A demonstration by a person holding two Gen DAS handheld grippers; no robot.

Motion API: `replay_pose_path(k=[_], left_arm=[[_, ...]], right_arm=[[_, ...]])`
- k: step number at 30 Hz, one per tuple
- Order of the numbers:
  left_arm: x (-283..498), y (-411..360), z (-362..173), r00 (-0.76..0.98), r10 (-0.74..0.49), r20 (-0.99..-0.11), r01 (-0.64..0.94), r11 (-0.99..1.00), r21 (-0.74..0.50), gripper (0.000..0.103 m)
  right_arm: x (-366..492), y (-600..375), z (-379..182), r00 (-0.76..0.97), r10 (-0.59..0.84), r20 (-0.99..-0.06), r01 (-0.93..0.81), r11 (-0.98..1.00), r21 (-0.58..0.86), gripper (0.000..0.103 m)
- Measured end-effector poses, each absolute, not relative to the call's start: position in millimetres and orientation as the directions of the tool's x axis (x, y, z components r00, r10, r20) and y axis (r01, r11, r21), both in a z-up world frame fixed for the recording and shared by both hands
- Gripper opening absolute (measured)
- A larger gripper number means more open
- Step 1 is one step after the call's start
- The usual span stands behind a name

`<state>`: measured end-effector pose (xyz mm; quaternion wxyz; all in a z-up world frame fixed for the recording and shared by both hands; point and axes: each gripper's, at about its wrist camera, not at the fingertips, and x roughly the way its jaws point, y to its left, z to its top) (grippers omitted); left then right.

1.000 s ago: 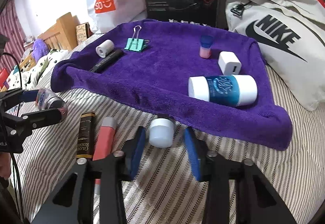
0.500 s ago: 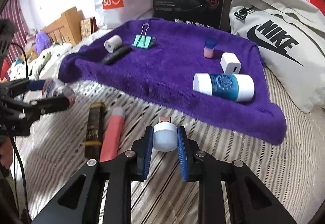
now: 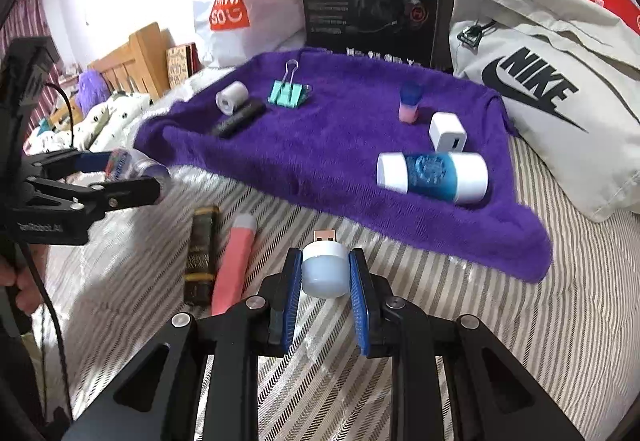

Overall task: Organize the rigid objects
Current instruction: 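Carry the USB light onto the towel and open the right gripper while the left holds the bottle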

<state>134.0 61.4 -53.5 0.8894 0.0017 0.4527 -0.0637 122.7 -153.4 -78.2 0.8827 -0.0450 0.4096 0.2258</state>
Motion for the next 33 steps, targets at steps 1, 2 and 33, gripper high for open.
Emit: replay_pose_path(k=[1,2,33], left_arm=[[137.1,61.0,-52.0,0.583,-0.11,-0.805,0.113,0.992,-0.054,0.084],[140.1,60.7,-50.6,0.586,-0.11,-0.803,0.114,0.992,-0.053,0.084],[183.8,64.2,-44.5,0.592,-0.101,-0.8,0.11,0.993,-0.044,0.084]], right_arm=[[124.4,-154.9,-74.1,0.562,0.37,-0.74,-0.438,0.892,0.114,0.024],[127.1,-156.6,-68.7,0.563,0.379,-0.735,-0.44,0.89,0.122,0.024],[272.8,-135.1,-90.4,0.473,0.254,-0.844,-0.426,0.904,0.033,0.024]])
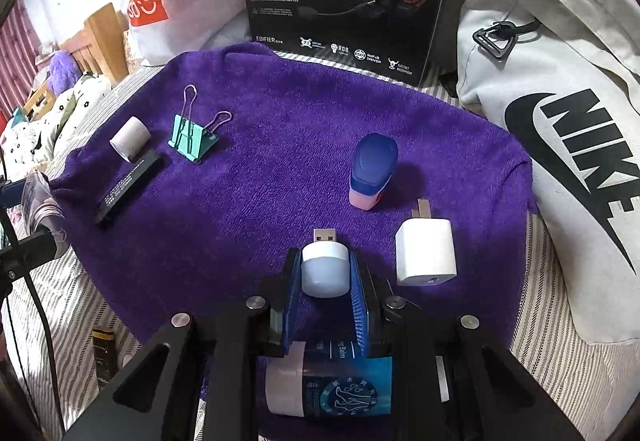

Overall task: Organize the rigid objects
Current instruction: 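Carry the USB light onto the towel and open the right gripper while the left holds the bottle, then lower the clear bottle onto the towel beside the clip and open the left gripper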

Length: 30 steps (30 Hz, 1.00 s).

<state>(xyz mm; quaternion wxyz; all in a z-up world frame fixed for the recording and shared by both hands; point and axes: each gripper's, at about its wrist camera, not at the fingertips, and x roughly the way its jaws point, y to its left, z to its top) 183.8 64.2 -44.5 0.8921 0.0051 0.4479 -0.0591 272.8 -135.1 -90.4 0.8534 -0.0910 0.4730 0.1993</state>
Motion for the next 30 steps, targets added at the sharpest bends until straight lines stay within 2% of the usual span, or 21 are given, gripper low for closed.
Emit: replay_pose_path(k=[6,9,10,11,18,23,30], left_arm=[[184.2,63.4,-44.3,0.591,-0.102,-0.801,0.115,0.993,-0.041,0.084],[185.1,62.9,-44.7,0.591,-0.096,-0.801,0.114,0.993,-0.035,0.084],[185.3,62.7,-44.8,0.591,-0.095,-0.801,0.115,0.993,-0.033,0.084],[185.9,62.3,-44.9,0.591,-0.093,-0.801,0.114,0.993,-0.031,0.084],[187.0,60.2,-45.3,0.588,-0.083,-0.804,0.111,0.994,-0.022,0.084],[190.8,53.7,-46.5,0.583,-0.068,-0.81,0.115,0.993,-0.001,0.084],[199.1,40.0,-48.5,0.575,-0.069,-0.815,0.14,0.99,0.015,0.084]], right_arm=[[270.8,-130.9,-90.2,0.485,0.232,-0.843,-0.452,0.892,-0.015,0.026],[269.0,-135.9,-89.1,0.481,0.236,-0.845,-0.454,0.891,-0.009,0.04],[268.5,-137.9,-89.0,0.479,0.237,-0.845,-0.454,0.891,-0.008,0.049],[266.7,-140.5,-87.8,0.48,0.242,-0.843,-0.456,0.89,-0.004,0.051],[250.4,-152.6,-69.9,0.514,0.251,-0.82,-0.45,0.893,-0.008,0.052],[232.3,-171.6,-56.8,0.555,0.273,-0.786,-0.416,0.909,0.022,0.059],[217.1,-194.8,-57.1,0.589,0.256,-0.767,-0.359,0.933,0.036,0.061]])
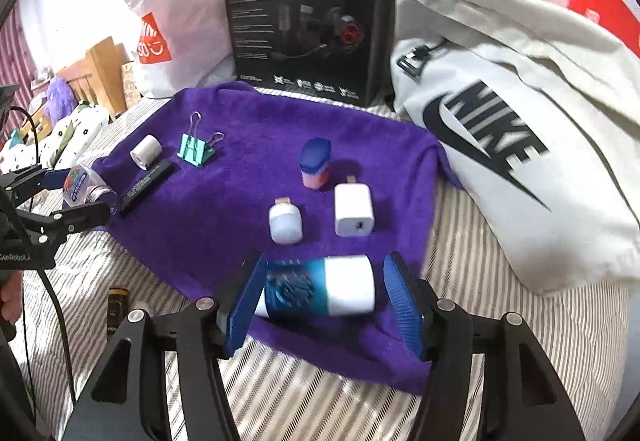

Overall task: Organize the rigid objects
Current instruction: 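Lower the clear bottle onto the towel beside the clip and open the left gripper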

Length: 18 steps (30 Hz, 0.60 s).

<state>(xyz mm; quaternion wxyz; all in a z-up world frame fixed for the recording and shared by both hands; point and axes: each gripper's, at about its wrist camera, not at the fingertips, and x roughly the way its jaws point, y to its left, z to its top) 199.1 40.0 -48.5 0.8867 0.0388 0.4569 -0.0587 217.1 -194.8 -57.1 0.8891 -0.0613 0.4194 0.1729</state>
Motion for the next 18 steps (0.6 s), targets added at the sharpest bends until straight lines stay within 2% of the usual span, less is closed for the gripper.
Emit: replay_pose_path(k=[6,9,11,13,18], left_arm=[[212.2,20.7,-49.9,0.572,-0.074,-0.817,0.169,0.985,0.029,0.084],[218.7,10.7,-51.8,0.57,-0.074,-0.818,0.185,0.982,0.04,0.084],[222.1,5.0,-53.7,0.571,-0.076,-0.817,0.196,0.979,0.046,0.084],[226.0,1.2,-56.0,0.571,-0.081,-0.817,0.201,0.979,0.044,0.084],[239.0,-3.6,-66.9,0.559,-0.081,-0.825,0.206,0.978,0.044,0.084]], right_arm=[[210.2,-206.1,-63.9,0.613,0.253,-0.749,-0.329,0.943,0.049,0.061],[206.7,-214.1,-62.9,0.657,0.252,-0.71,-0.308,0.95,0.052,0.061],[206.9,-219.1,-62.3,0.672,0.255,-0.695,-0.291,0.954,0.068,0.074],[206.2,-225.1,-61.9,0.688,0.251,-0.681,-0.266,0.96,0.086,0.081],[206.4,-232.5,-62.2,0.7,0.298,-0.649,-0.253,0.953,0.166,0.083]])
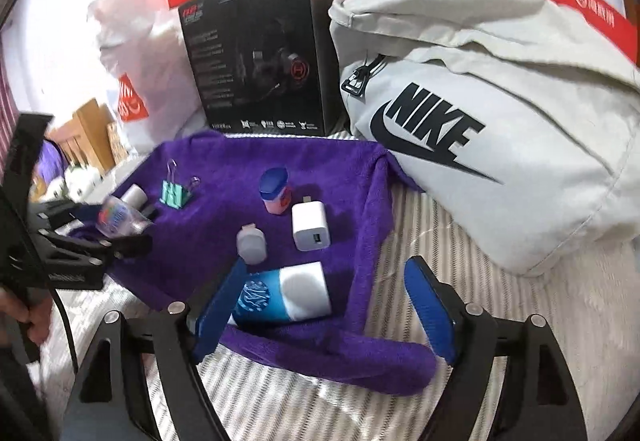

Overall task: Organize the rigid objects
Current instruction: 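Lower the clear bottle onto the towel beside the clip and open the left gripper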

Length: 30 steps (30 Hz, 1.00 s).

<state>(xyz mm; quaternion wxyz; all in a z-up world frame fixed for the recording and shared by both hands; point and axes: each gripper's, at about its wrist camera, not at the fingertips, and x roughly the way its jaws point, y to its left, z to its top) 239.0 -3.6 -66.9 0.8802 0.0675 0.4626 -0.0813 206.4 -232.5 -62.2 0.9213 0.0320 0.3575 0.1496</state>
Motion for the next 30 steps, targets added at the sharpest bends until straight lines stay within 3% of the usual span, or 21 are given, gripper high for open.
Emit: replay_pose_path(k=[12,22,30], left_arm=[[256.7,-18.0,-75.5,0.543,-0.049,-0.838,0.233,0.968,0.094,0.083],[260.3,-31.1,-85.8,0.535,0.012,-0.845,0.258,0.95,0.177,0.083],[251.0,-29.2,-82.3,0.523,0.018,-0.852,0.248,0.953,0.172,0.083]], right_arm=[[203.0,-210.5,-78.6,0.687,0.263,-0.677,-0.286,0.955,0.081,0.084],[206.5,-219.8,-83.5,0.666,0.314,-0.676,-0.274,0.947,0.171,0.084],[206.7,-222.4,-83.1,0.661,0.334,-0.672,-0.274,0.941,0.198,0.084]])
